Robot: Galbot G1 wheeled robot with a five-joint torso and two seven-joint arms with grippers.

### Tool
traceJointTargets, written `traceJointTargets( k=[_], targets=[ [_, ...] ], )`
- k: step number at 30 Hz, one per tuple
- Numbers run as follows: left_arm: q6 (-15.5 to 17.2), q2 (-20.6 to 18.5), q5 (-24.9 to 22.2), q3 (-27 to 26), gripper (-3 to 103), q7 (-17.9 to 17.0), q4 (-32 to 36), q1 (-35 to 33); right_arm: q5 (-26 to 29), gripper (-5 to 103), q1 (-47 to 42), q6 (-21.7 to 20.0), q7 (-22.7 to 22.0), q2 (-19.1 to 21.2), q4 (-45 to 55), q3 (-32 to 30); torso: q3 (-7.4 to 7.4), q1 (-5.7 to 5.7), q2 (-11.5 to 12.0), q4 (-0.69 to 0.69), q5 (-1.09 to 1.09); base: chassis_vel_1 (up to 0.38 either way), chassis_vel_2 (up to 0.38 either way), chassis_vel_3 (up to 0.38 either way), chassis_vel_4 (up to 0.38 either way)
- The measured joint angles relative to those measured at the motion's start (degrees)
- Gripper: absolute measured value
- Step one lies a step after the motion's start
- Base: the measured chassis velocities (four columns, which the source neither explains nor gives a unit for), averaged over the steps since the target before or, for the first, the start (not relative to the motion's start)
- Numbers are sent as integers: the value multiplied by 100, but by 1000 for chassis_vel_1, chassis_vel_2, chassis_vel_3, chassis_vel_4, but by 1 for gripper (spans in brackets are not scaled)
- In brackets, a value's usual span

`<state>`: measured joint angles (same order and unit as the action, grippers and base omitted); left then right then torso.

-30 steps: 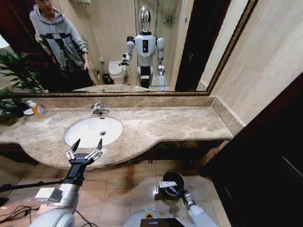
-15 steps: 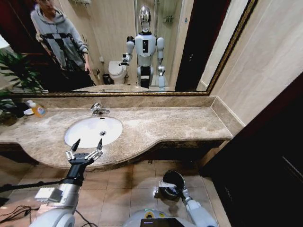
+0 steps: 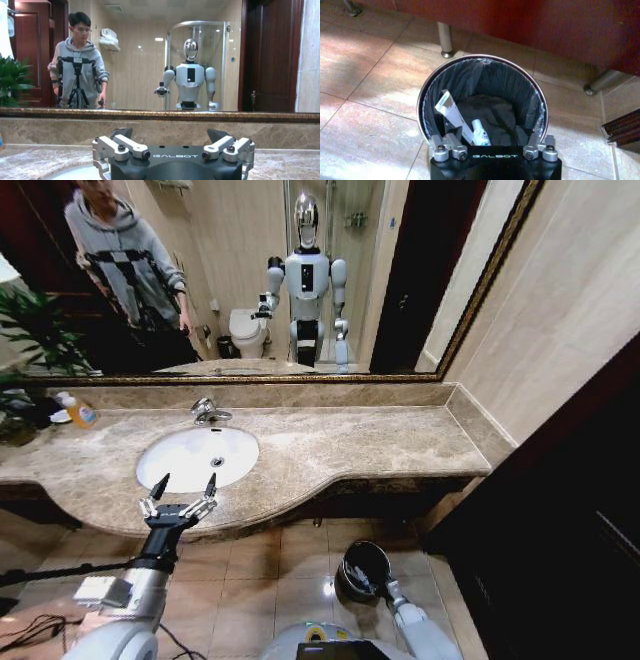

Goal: Pick up the trash from the sink and place it in the trash bin.

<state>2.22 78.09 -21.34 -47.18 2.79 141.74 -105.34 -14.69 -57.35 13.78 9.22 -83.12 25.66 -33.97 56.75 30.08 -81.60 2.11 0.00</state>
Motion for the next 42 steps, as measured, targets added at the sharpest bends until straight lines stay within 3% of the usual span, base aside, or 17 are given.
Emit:
traceJointTargets(
  k=[1, 3, 5, 9, 27, 31, 33, 34, 42],
  targets=[
    [0, 0, 0, 0, 100, 0, 0, 0, 5, 78, -24, 7, 1, -1, 35, -3, 0, 0, 0, 0, 0, 0, 0, 0, 0],
    [0, 0, 0, 0, 100, 0, 0, 0, 11, 78, -55, 22, 7, -1, 76, -6, 0, 0, 0, 0, 0, 0, 0, 0, 0],
    [0, 0, 0, 0, 100, 0, 0, 0, 14, 89, -144, 68, 61, 1, 190, -8, 0, 0, 0, 0, 0, 0, 0, 0, 0],
    [0, 0, 0, 0, 100, 0, 0, 0, 27, 99, -233, 96, 64, 3, 317, -17, 0, 0, 0, 0, 0, 0, 0, 0, 0],
    [0, 0, 0, 0, 100, 0, 0, 0, 132, 100, -698, 266, 11, 31, 992, -27, 0, 0, 0, 0, 1, 0, 0, 0, 0],
    [0, 0, 0, 0, 100, 0, 0, 0, 507, 100, -1078, 122, 16, 126, 1983, -21, 0, 0, 0, 1, 1, 0, 0, 0, 0],
    [0, 0, 0, 0, 100, 0, 0, 0, 1084, 100, -1527, -119, 4, 247, 3068, -25, 0, 0, 0, -1, 1, 0, 0, 0, 0],
    [0, 0, 0, 0, 100, 0, 0, 0, 1084, 100, -1527, -119, 4, 247, 3068, -25, 0, 0, 0, -1, 1, 0, 0, 0, 0],
    [0, 0, 0, 0, 100, 0, 0, 0, 2101, 100, -2529, -289, -336, 428, 5924, -449, 0, 0, -1, 0, -1, 0, 0, 0, 0]
  ],
)
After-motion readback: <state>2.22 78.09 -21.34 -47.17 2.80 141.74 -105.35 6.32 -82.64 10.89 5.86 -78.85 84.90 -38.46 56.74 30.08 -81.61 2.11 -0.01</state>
